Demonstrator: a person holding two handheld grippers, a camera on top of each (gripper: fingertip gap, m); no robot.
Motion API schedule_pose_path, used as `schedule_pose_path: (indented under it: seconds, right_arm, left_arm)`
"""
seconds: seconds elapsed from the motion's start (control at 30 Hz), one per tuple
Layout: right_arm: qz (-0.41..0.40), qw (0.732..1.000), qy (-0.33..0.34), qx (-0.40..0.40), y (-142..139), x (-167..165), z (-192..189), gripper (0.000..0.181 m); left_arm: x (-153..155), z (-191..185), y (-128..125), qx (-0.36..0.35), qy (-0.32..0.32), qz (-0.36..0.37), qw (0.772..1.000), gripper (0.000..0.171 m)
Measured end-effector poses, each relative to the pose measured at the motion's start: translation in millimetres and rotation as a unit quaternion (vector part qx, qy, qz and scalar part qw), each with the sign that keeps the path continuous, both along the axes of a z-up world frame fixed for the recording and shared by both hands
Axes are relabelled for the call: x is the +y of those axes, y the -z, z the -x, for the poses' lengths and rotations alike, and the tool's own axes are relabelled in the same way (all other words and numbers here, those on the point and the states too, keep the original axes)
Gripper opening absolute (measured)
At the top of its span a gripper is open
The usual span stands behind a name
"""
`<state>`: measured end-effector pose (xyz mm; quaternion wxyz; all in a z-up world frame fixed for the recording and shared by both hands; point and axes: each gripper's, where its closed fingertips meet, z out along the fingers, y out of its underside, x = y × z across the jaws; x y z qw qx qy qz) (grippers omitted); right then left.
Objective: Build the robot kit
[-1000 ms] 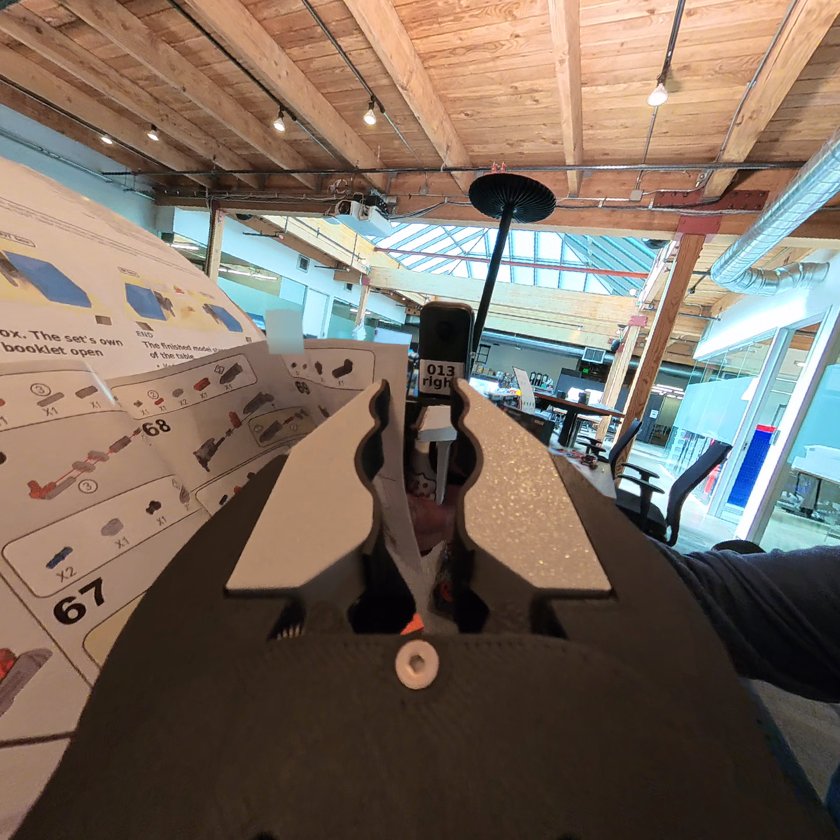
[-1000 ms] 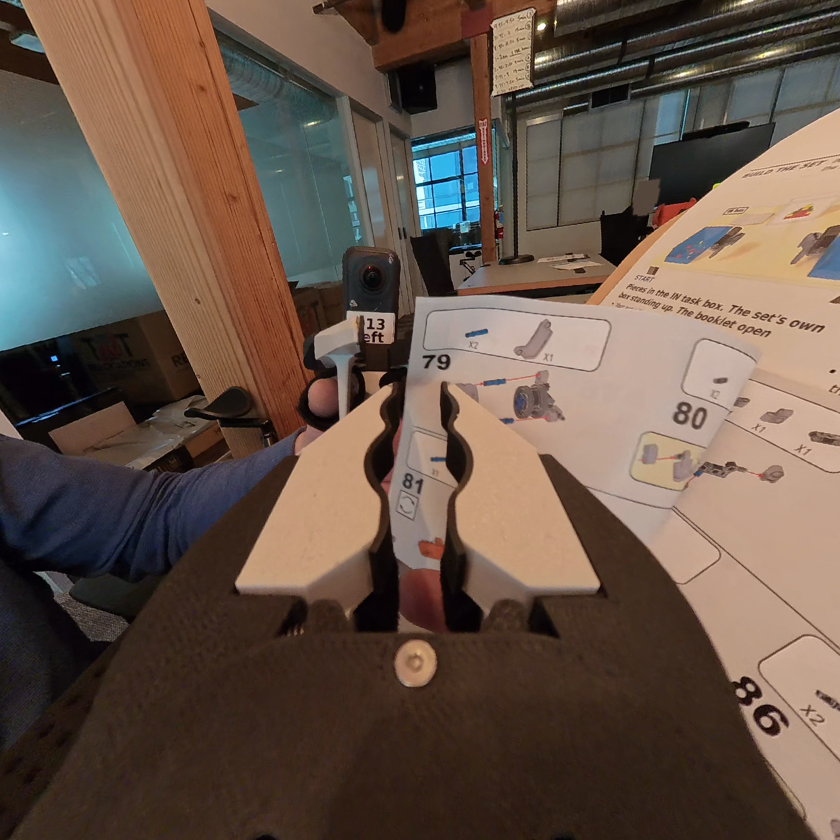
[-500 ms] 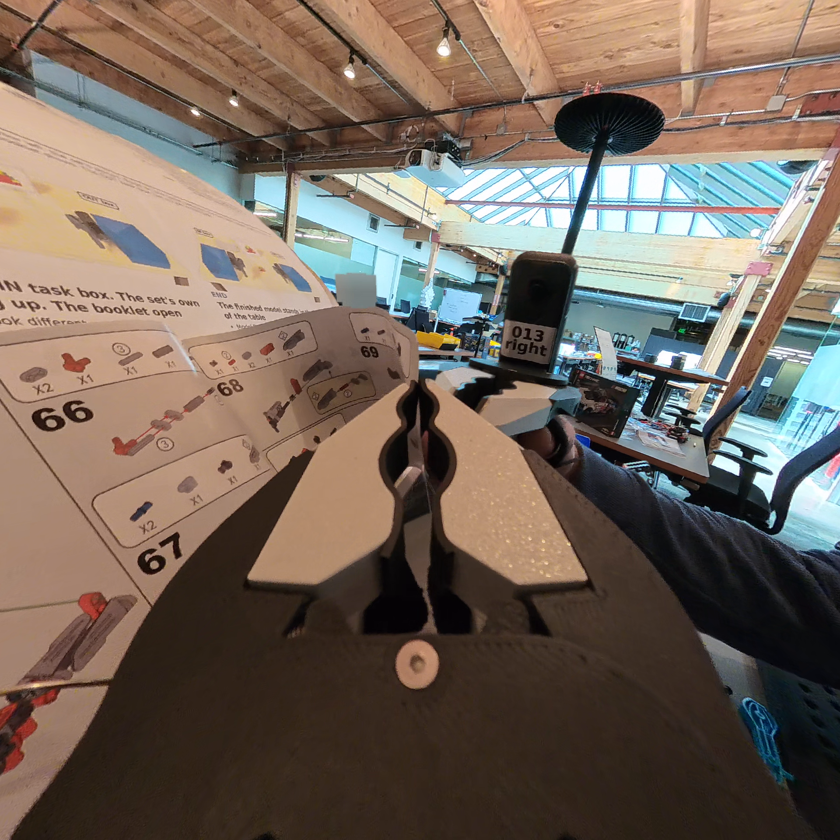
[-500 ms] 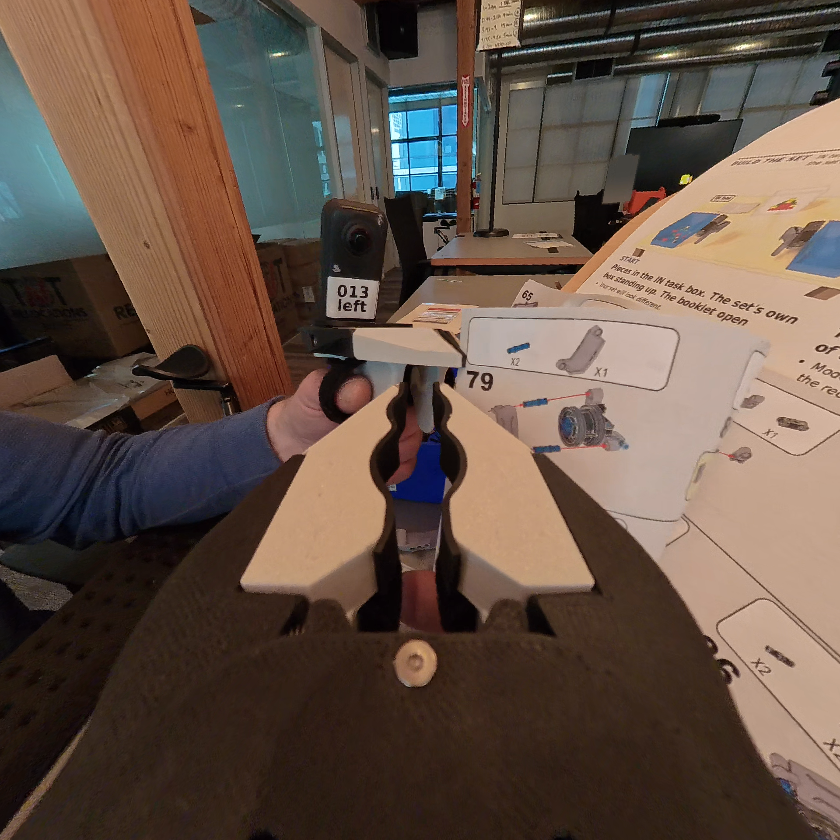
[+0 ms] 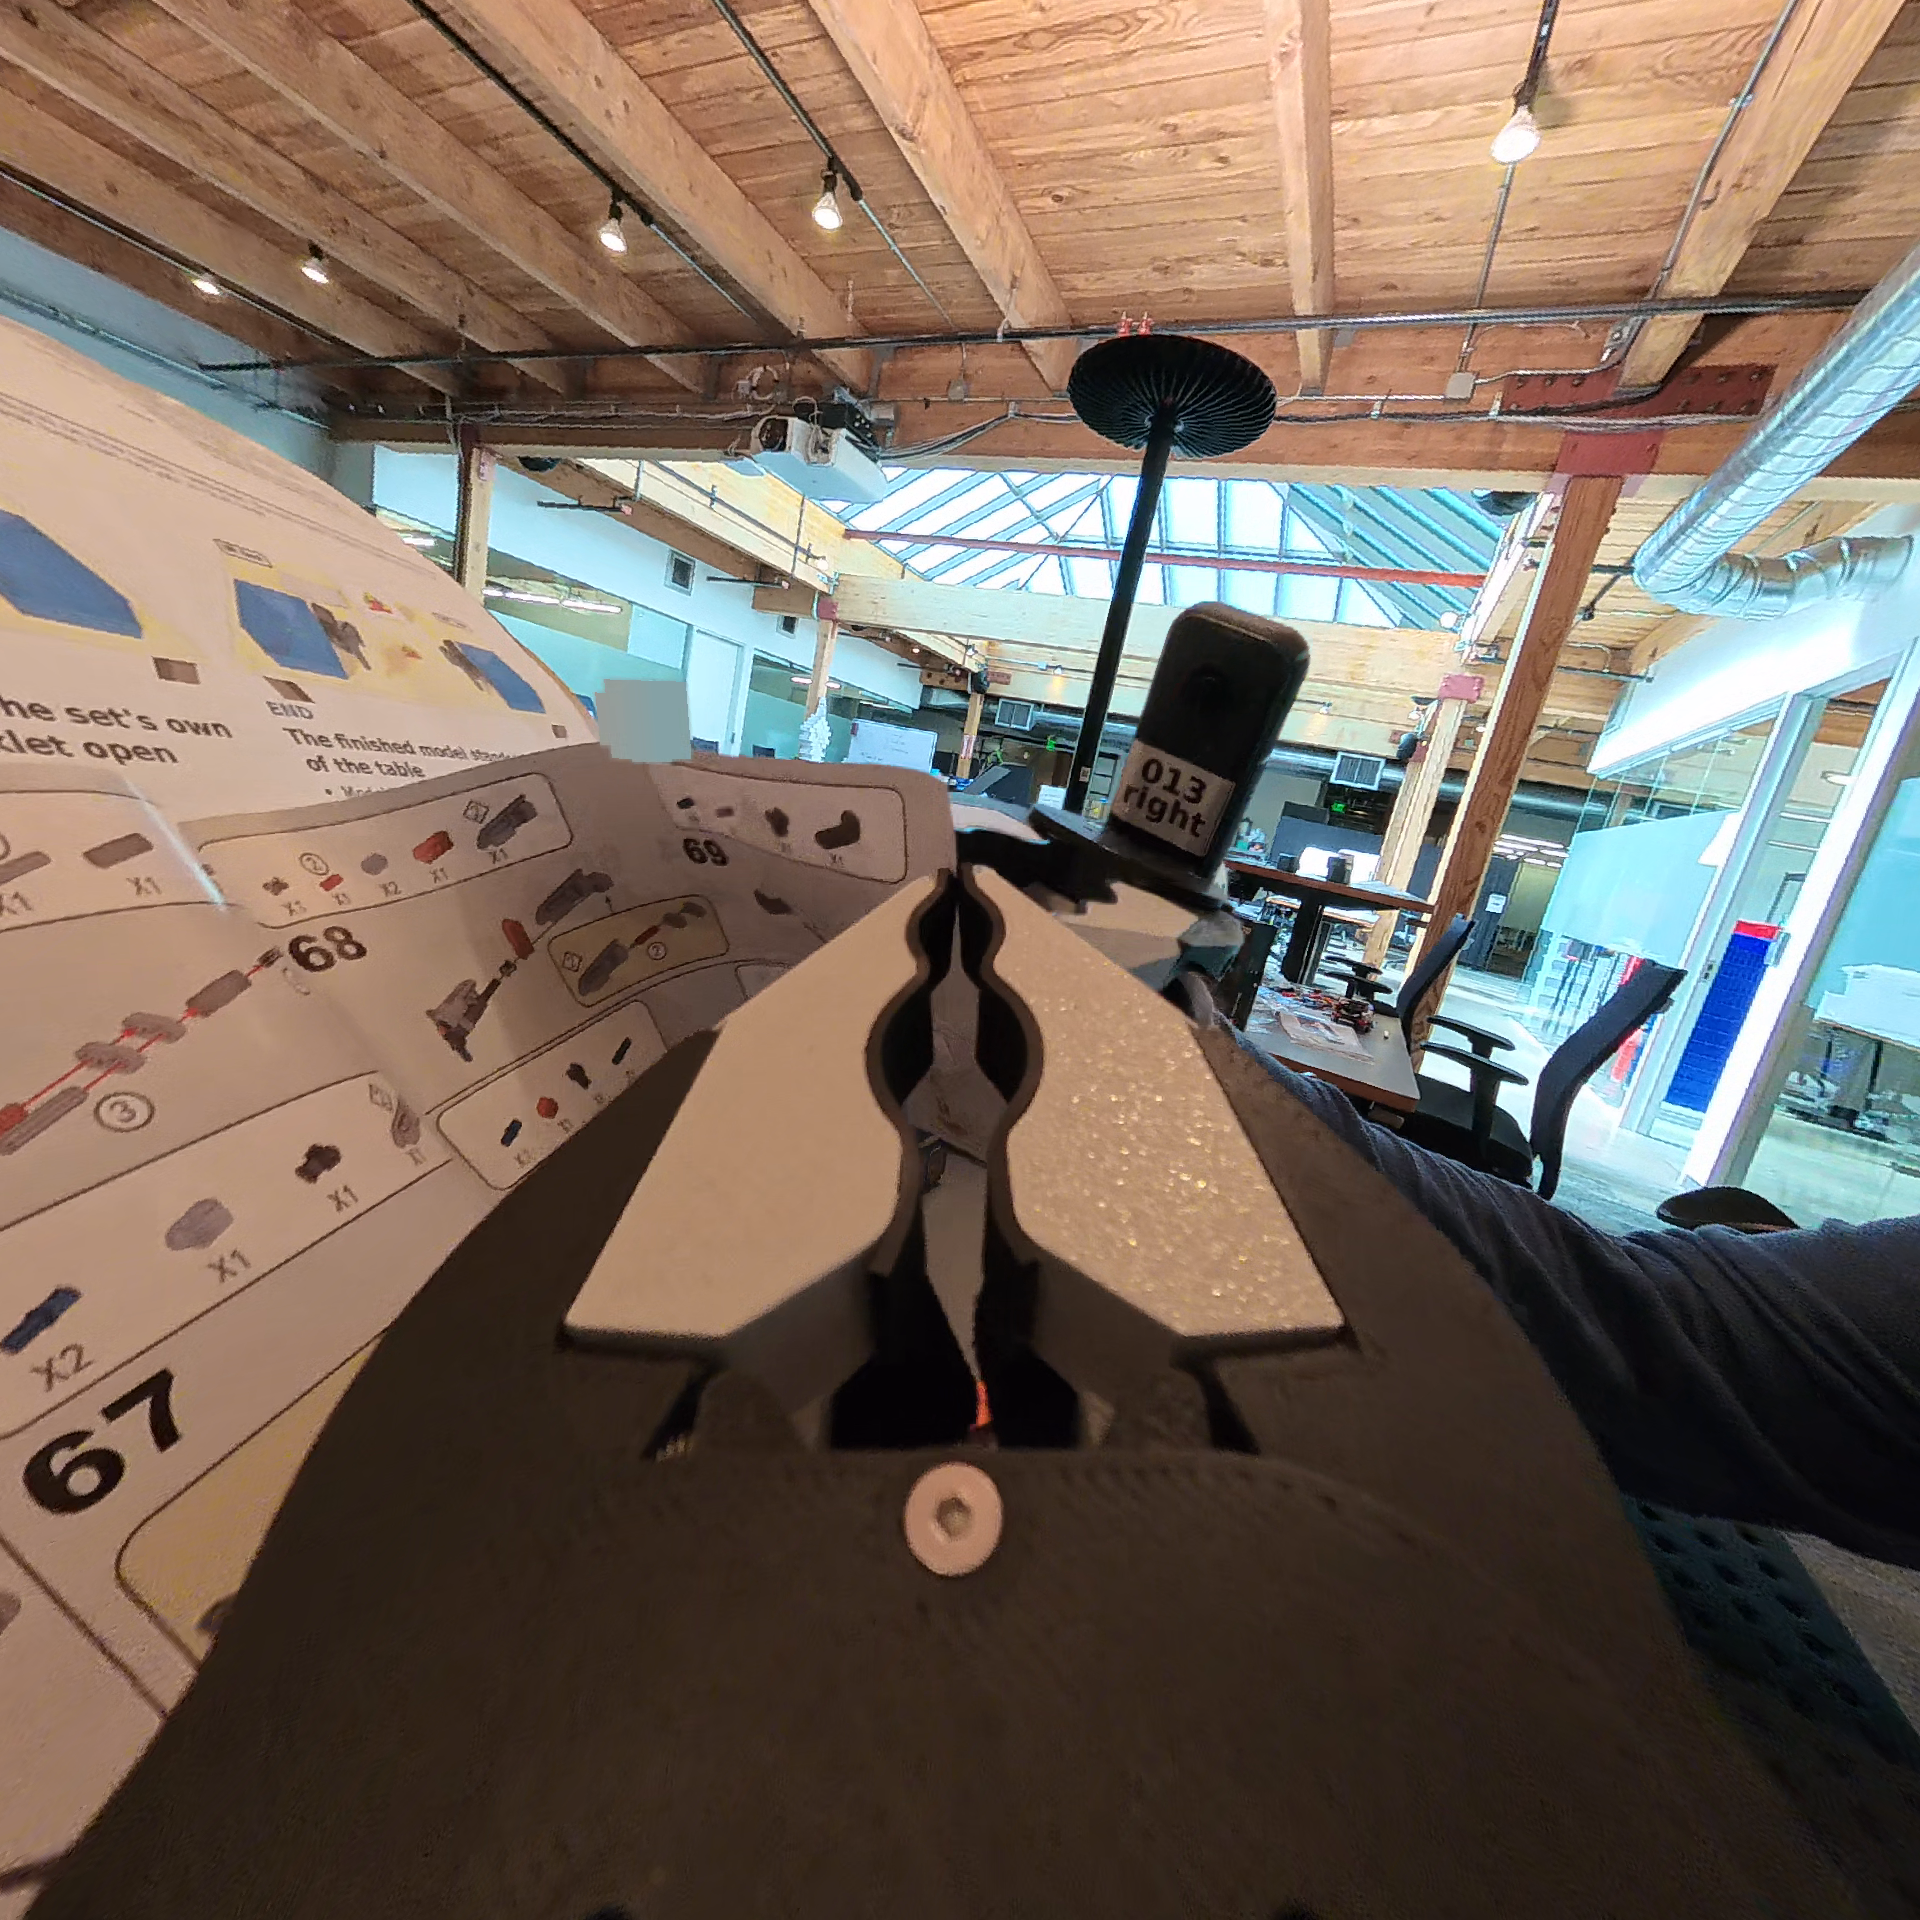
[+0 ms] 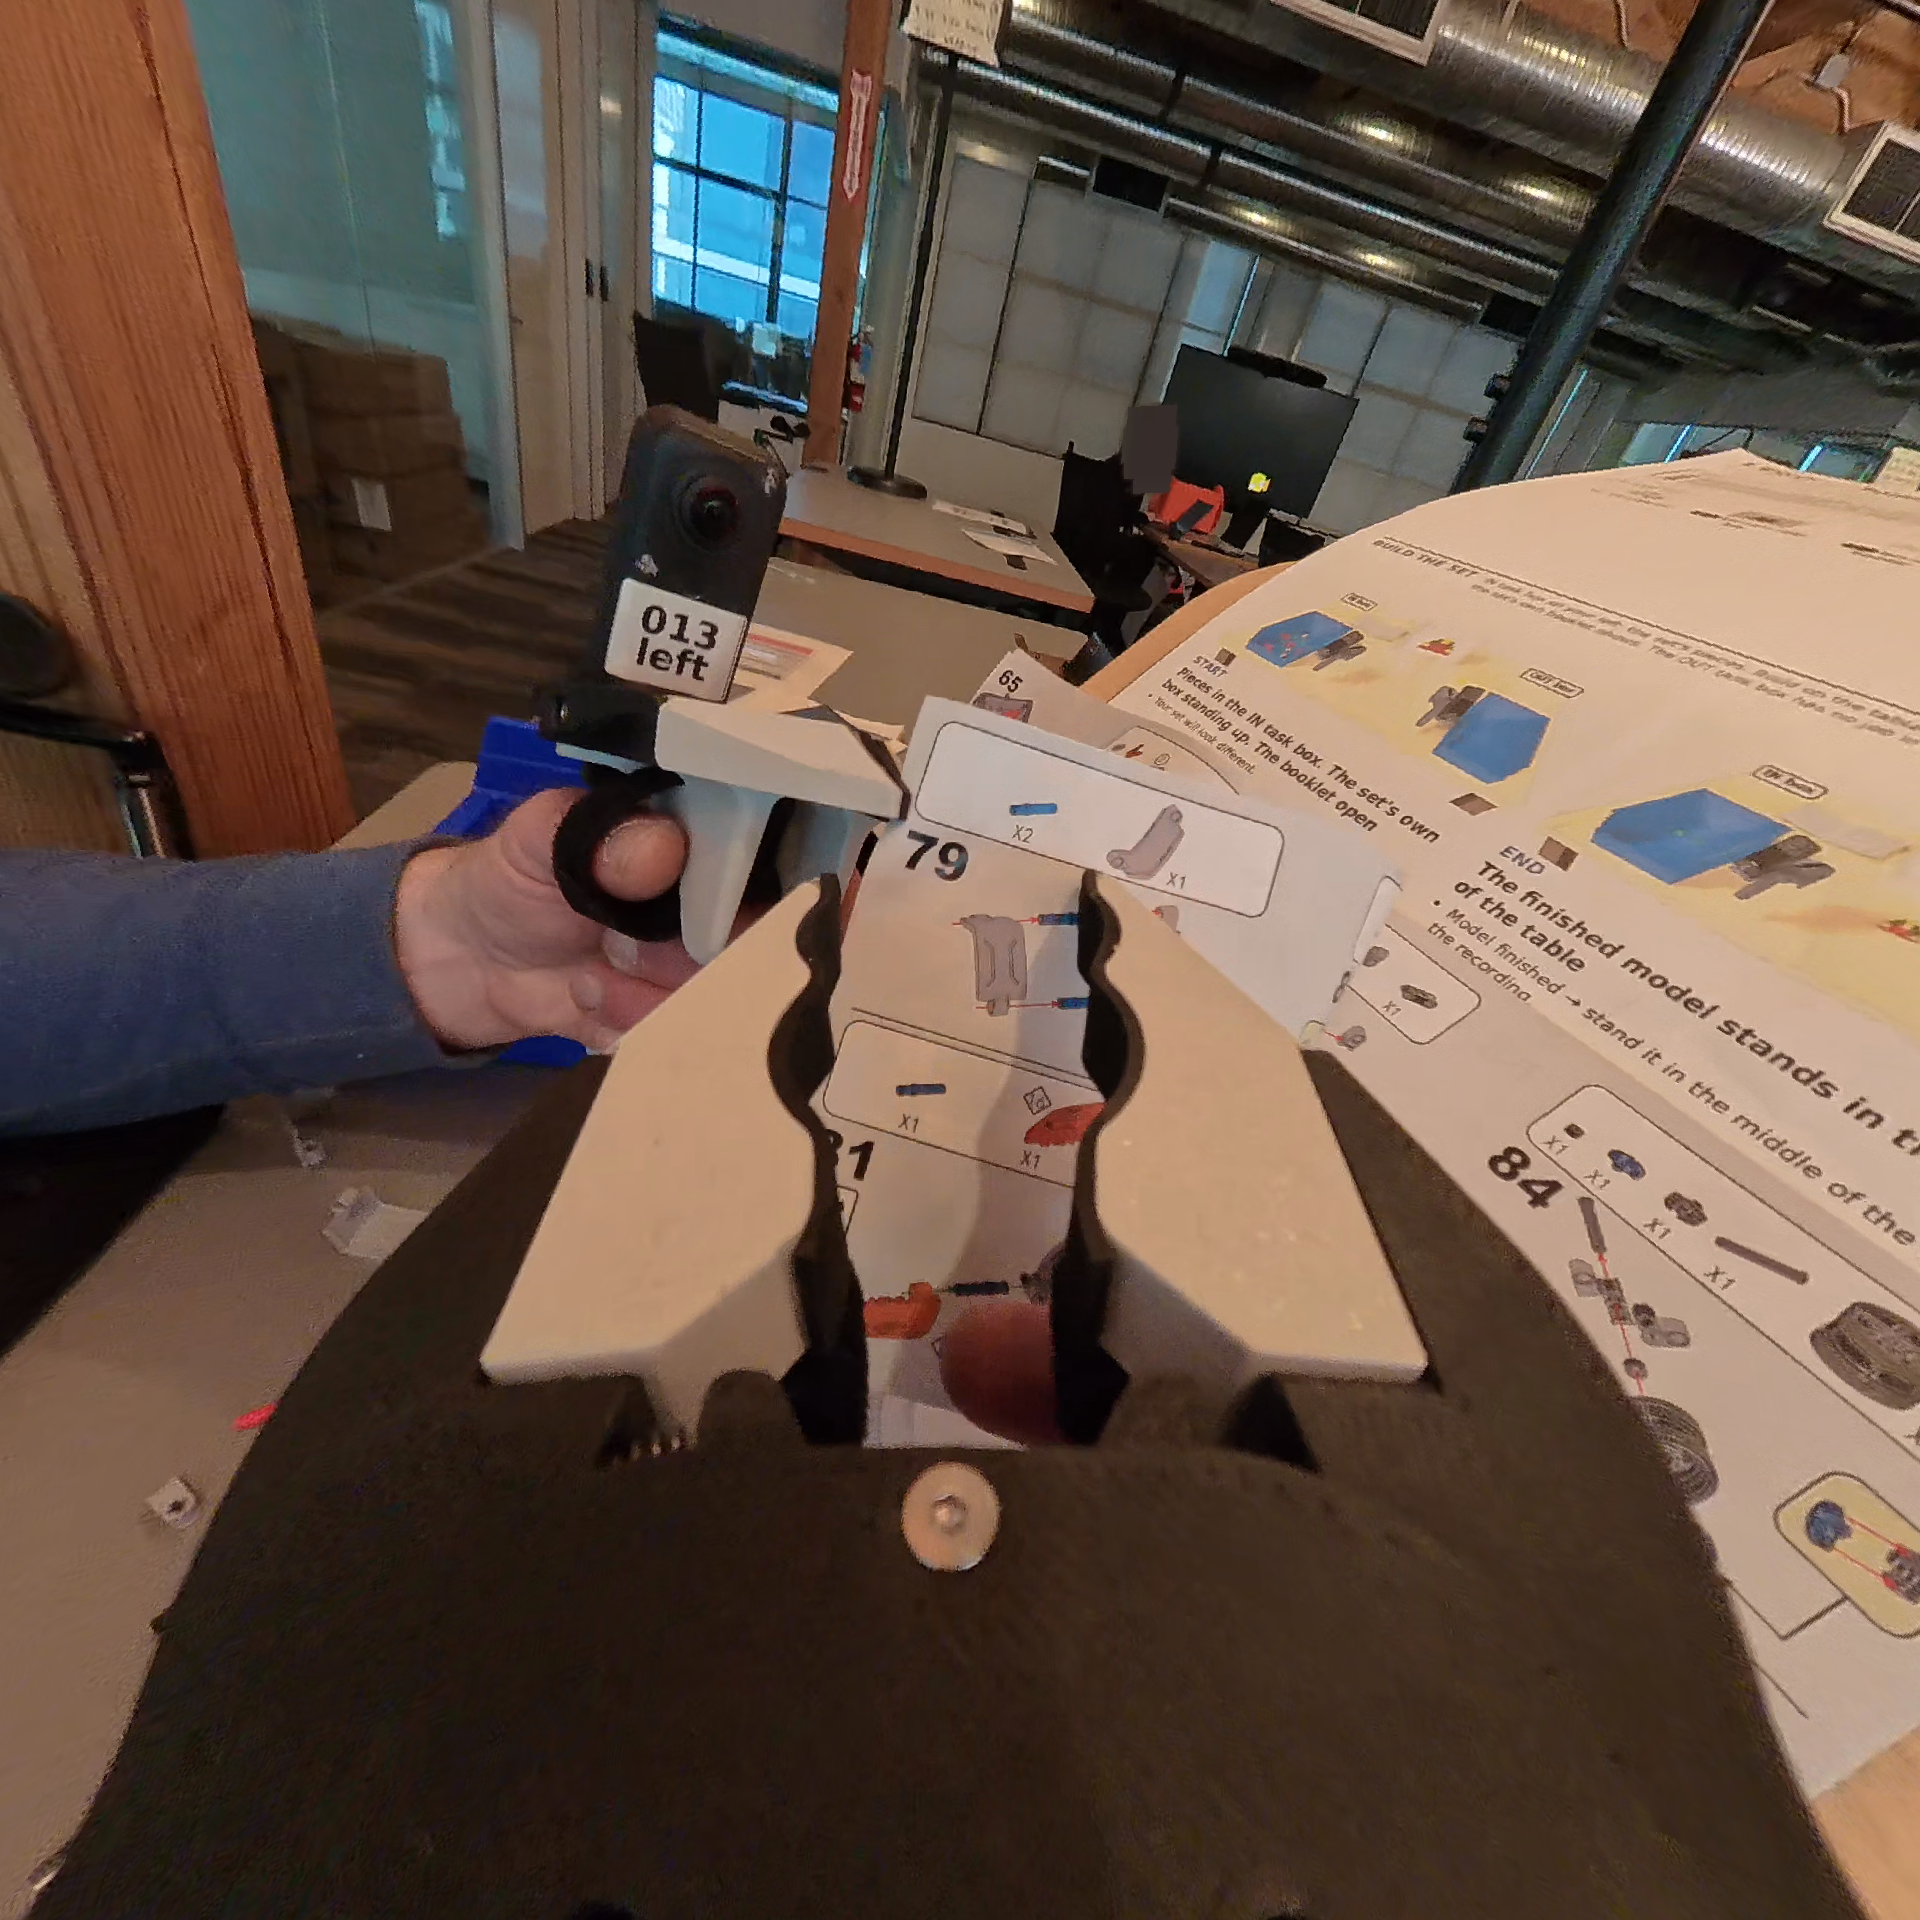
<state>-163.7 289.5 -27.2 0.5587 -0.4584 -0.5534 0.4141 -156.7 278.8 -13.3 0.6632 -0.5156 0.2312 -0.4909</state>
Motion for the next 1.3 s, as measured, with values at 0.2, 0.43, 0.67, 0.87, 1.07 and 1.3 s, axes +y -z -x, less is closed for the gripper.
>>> schedule_pose_path:
  seconds: [0.2, 0.43, 0.67, 0.87, 1.07, 1.3]
  right_arm:
    - [0.024, 0.999, -0.044, 0.021, 0, -9, 3, 0.029]
    - [0.07, 0.99, -0.107, 0.059, -2, -16, 2, 0.006]
    - [0.115, 0.975, -0.162, 0.096, -6, -20, -5, 0.002]
    - [0.143, 0.965, -0.187, 0.114, -9, -21, -8, 0.0]
    - [0.145, 0.965, -0.189, 0.111, -9, -21, -7, 0.0]
    - [0.128, 0.97, -0.178, 0.1, -6, -23, -6, 0.001]
  left_arm:
    - [-3, -5, -3, -0.014, 0.021, -0.008, 1.0, 0.0]
    - [-2, -1, -4, -0.037, 0.039, -0.004, 0.999, 0.0]
    - [-5, -4, -6, -0.04, 0.052, -0.014, 0.998, 0.0]
    - [-8, -7, -8, -0.044, 0.06, -0.022, 0.997, 0.0]
    - [-8, -7, -8, -0.044, 0.057, -0.025, 0.997, 0.0]
    - [-7, -7, -6, -0.023, 0.042, -0.021, 0.999, 0.0]
